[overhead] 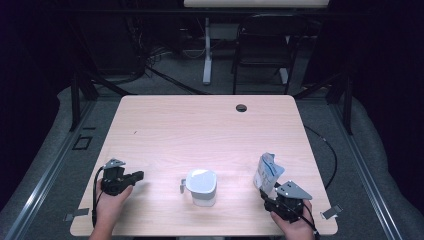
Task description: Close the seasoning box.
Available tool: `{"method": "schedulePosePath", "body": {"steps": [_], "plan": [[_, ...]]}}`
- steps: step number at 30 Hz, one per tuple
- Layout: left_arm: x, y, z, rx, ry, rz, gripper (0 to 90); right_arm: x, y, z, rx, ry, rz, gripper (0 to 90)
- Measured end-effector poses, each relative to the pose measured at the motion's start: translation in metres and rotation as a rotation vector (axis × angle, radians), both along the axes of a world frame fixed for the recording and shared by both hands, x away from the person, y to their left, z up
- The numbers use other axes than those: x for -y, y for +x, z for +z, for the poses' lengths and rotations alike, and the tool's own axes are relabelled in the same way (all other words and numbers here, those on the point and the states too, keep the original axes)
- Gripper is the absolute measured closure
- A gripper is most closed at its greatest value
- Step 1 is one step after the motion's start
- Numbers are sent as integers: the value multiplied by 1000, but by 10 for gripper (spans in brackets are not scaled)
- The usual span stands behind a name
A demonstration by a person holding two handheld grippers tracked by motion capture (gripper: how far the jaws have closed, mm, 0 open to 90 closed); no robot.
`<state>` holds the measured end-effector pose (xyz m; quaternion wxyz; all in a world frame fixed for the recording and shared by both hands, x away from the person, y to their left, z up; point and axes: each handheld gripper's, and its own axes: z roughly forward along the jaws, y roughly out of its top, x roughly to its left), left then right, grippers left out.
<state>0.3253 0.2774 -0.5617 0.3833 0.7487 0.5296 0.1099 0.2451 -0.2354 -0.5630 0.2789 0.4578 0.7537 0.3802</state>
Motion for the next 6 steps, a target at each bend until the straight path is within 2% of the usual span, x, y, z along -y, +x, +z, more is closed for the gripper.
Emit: {"method": "schedulePosePath", "body": {"steps": [2,3,6], "plan": [[0,1,-1,11,-2,13,736,0,0,0,0,-1,4,440],[-1,1,0,5,-4,10,714,0,0,0,0,-7,8,440],[0,1,3,22,1,22,652,1,1,-2,-2,-17,14,439]]}}
